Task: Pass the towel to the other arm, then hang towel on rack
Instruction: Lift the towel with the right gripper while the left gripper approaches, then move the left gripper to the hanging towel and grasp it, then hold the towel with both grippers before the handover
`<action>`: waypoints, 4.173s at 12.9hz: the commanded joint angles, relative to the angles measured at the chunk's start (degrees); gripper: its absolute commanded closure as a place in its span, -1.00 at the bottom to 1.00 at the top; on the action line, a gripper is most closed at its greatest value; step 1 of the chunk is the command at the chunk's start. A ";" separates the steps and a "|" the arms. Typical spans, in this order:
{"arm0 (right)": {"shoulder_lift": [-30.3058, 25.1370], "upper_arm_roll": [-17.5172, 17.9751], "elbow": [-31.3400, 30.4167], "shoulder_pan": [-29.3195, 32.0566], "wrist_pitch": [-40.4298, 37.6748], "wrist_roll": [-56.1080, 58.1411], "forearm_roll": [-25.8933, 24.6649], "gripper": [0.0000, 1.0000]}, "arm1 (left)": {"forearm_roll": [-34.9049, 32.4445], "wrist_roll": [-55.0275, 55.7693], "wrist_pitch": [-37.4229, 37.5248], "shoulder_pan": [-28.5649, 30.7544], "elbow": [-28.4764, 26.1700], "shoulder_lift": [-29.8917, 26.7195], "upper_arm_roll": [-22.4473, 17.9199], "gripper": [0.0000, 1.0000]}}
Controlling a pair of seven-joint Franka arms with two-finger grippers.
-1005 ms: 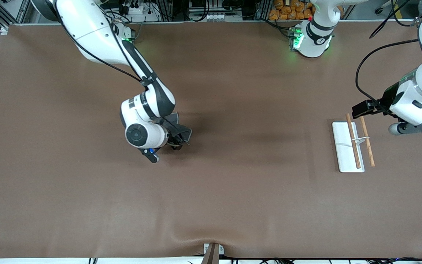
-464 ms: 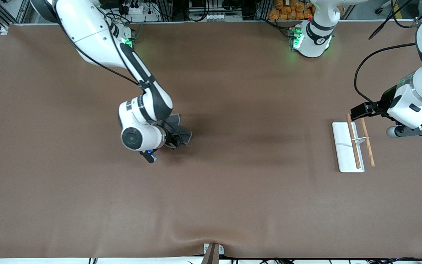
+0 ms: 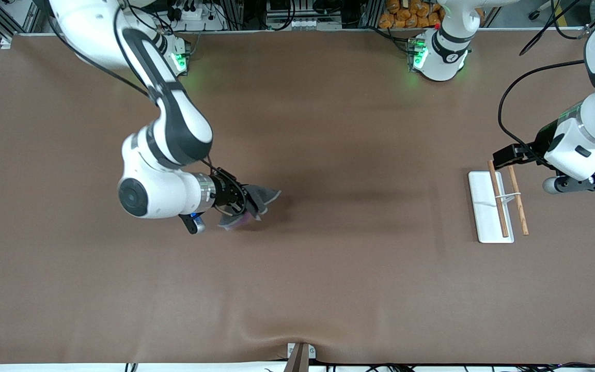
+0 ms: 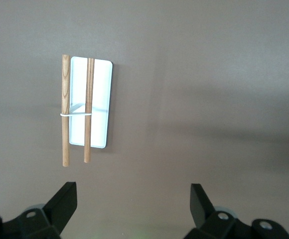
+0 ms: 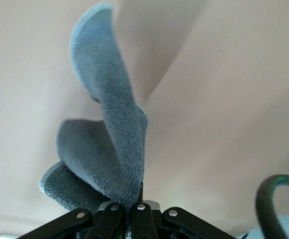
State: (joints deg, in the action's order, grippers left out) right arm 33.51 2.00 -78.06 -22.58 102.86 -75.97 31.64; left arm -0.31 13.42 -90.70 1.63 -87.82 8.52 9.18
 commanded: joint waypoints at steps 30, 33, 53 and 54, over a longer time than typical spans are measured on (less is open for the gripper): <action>2.70 2.39 11.96 -17.50 42.78 -28.36 25.40 1.00 | 37.93 41.32 -15.91 -1.98 3.01 16.88 3.39 -1.00; 2.70 2.39 11.96 -17.50 42.78 -28.27 25.31 1.00 | 39.06 44.93 -15.82 -3.20 3.00 17.14 3.57 -1.00; 2.43 2.39 11.79 -17.23 42.25 -28.01 24.87 1.00 | 41.09 47.58 -9.76 -2.68 3.09 16.09 3.57 0.16; 2.43 2.30 11.79 -17.32 42.25 -28.01 24.87 1.00 | 41.09 47.49 -9.76 -2.68 3.09 16.09 3.57 0.37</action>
State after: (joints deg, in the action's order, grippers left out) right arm 35.44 4.19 -67.69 -40.17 145.59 -103.91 55.92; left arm 39.80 60.63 -101.54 -1.32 -85.09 25.11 12.78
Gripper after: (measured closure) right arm 0.978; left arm 0.441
